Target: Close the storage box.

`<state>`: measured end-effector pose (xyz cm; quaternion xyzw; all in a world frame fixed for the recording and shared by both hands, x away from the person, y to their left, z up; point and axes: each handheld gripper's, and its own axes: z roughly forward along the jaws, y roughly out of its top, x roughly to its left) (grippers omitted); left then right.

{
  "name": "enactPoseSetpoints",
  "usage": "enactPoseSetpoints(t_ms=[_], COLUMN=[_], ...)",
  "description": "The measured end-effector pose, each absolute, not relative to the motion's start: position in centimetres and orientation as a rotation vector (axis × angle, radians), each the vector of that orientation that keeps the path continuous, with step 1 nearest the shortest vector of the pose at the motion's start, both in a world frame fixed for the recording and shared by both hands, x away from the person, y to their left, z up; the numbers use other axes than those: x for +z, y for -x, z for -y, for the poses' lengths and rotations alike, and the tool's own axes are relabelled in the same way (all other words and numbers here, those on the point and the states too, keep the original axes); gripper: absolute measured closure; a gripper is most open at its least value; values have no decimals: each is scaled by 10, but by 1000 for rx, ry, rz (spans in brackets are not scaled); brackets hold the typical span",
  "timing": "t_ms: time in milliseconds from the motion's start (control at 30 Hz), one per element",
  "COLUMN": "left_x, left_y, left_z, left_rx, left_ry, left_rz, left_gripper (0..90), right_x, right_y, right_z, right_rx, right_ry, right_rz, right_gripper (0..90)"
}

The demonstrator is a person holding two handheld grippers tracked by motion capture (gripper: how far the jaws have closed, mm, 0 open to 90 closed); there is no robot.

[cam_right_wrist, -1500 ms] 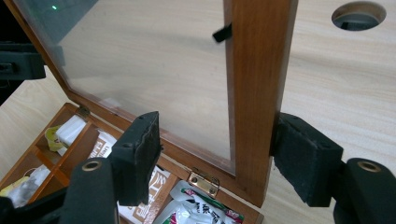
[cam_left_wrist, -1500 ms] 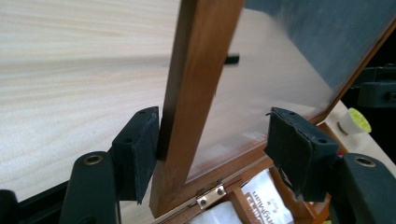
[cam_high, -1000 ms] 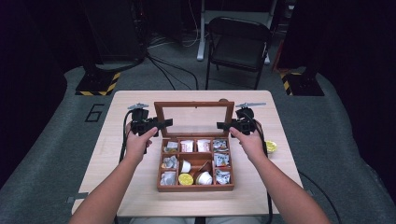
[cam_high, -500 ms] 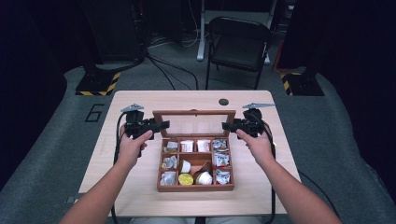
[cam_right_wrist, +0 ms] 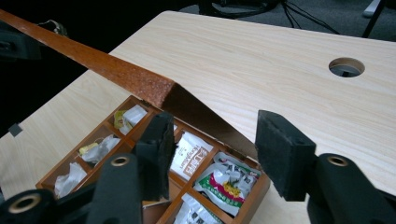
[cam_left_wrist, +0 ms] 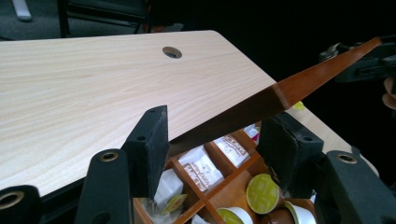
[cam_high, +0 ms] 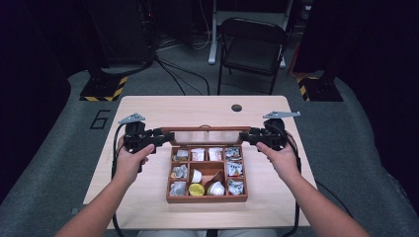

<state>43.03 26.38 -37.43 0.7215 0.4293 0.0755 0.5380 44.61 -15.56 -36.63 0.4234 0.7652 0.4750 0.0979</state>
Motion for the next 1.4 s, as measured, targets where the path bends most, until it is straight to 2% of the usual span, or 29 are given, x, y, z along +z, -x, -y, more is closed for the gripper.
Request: enactPoseSetpoints(t_ms=[467,867,1400], left_x=[-386,-407,-434], left_y=[-399,-367,-342], left_z=[-266,-263,-261], left_rx=[175,211,213], left_ry=[-1711,-1768,-1793], left_rz=[-986,-960,-982], left_gripper=[433,433,432], right_x=[-366,-391,-421], right_y=[-411,-378,-352], right_z=[160,162,162], right_rx=[1451,1430,1380], right_ry=[-1159,-1134,-1123], right_rz=[-2261,-2278,-2278], right_gripper=[485,483,476])
